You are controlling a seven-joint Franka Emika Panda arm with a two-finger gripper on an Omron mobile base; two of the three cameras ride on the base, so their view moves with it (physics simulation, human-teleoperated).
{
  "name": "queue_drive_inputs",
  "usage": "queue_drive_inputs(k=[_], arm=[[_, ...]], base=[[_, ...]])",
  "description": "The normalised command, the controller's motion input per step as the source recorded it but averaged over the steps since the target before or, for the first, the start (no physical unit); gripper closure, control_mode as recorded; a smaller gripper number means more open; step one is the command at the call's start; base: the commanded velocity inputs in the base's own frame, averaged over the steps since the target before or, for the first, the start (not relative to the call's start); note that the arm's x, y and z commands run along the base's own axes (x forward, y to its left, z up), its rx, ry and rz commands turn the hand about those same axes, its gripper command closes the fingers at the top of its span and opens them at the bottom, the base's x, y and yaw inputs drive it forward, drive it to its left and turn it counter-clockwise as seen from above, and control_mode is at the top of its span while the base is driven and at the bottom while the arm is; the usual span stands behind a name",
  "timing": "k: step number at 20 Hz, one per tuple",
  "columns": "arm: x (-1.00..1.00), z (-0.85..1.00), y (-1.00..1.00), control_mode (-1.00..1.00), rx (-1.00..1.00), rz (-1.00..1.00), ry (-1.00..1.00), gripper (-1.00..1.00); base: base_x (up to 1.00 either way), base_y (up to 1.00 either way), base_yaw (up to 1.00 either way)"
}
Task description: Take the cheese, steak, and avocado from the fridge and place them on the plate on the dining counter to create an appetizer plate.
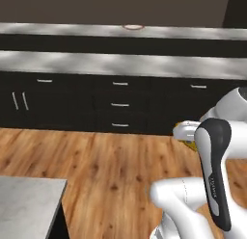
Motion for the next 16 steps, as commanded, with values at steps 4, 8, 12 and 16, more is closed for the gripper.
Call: queue_drive_inputs(k=[4, 8, 12, 16], arm=[[0.00, 0.00, 0.00, 1.00, 0.00, 0.00, 0.00, 1.00], [0.00, 0.00, 0.00, 1.00, 0.00, 0.00, 0.00, 1.00], [0.00, 0.00, 0.00, 1.00, 0.00, 0.00, 0.00, 1.00], [0.00, 0.00, 0.00, 1.00, 0.00, 0.00, 0.00, 1.00]], base=[[1.00, -0.26, 0.55], [1.00, -0.26, 0.57], [1.00, -0.20, 0.58], [1.00, -0.12, 0.59]])
